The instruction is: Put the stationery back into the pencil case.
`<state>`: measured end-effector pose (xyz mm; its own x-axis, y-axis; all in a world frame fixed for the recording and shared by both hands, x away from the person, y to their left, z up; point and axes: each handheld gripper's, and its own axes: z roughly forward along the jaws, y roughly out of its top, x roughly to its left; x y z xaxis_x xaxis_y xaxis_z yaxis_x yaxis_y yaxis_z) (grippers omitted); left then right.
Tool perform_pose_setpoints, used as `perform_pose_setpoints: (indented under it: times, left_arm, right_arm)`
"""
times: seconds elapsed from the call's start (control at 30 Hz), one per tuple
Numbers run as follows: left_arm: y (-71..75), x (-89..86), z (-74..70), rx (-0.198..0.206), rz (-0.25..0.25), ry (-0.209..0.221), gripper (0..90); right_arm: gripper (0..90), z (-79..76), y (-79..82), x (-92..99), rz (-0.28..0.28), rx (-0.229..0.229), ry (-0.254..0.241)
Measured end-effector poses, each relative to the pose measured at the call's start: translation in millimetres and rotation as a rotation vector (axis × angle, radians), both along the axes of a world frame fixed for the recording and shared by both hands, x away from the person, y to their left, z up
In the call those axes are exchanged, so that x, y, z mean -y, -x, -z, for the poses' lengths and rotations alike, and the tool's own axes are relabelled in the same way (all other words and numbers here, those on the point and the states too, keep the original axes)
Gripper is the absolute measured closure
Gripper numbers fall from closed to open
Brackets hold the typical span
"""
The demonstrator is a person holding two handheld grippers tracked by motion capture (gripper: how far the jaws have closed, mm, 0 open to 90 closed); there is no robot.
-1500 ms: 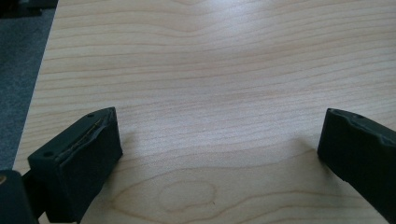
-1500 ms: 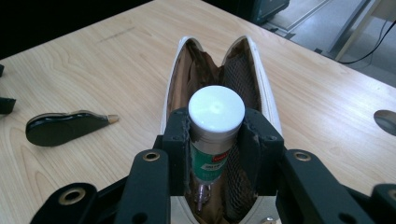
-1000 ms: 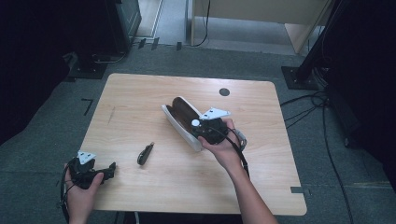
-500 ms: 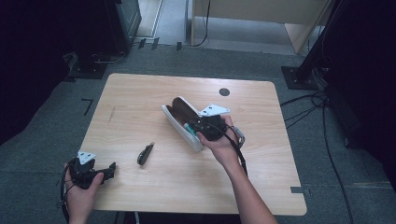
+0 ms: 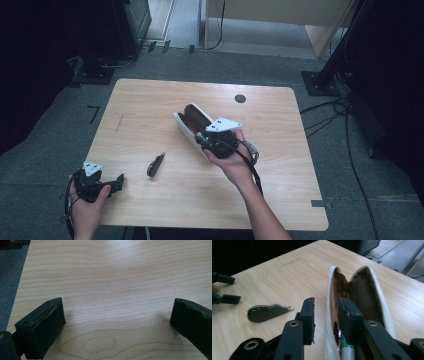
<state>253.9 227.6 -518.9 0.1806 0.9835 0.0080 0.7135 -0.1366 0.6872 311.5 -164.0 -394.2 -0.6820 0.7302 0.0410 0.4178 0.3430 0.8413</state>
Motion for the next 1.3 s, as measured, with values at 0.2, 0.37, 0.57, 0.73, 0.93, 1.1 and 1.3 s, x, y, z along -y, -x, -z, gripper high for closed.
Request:
perform_pose_setpoints:
  times: [0.2,0.37,0.57,0.73,0.93,1.1,1.3]
  left_arm:
    - [0.4,0.2,-0.2,-0.002,0.001,0.0,0.0]
    - [0.6,0.6,-0.3,-0.004,0.002,-0.002,0.0]
    - [2.5,4.3,-1.5,-0.01,-0.016,-0.003,0.0]
    - [7.0,14.3,-7.8,0.037,-0.015,0.007,14.7]
    - [11.9,30.4,-19.2,0.077,0.044,0.051,19.7]
    - [13.8,50.7,-22.2,0.07,0.117,0.069,26.9]
    - [13.7,77.6,-21.9,0.05,0.182,0.045,30.6]
  right_arm:
    - [61.8,5.0,11.6,-10.3,-0.013,-0.002,-0.019]
    - [57.6,4.0,18.8,-13.5,-0.022,0.014,-0.009]
    - [54.5,6.0,27.0,-15.0,-0.035,0.01,-0.013]
    - [52.7,10.5,33.5,-15.1,-0.031,0.001,-0.027]
    - [51.8,15.4,41.1,-18.2,-0.034,0.001,-0.017]
    - [51.4,21.1,47.6,-24.3,-0.044,0.002,-0.013]
    - [51.3,31.1,54.8,-32.6,-0.063,-0.008,-0.009]
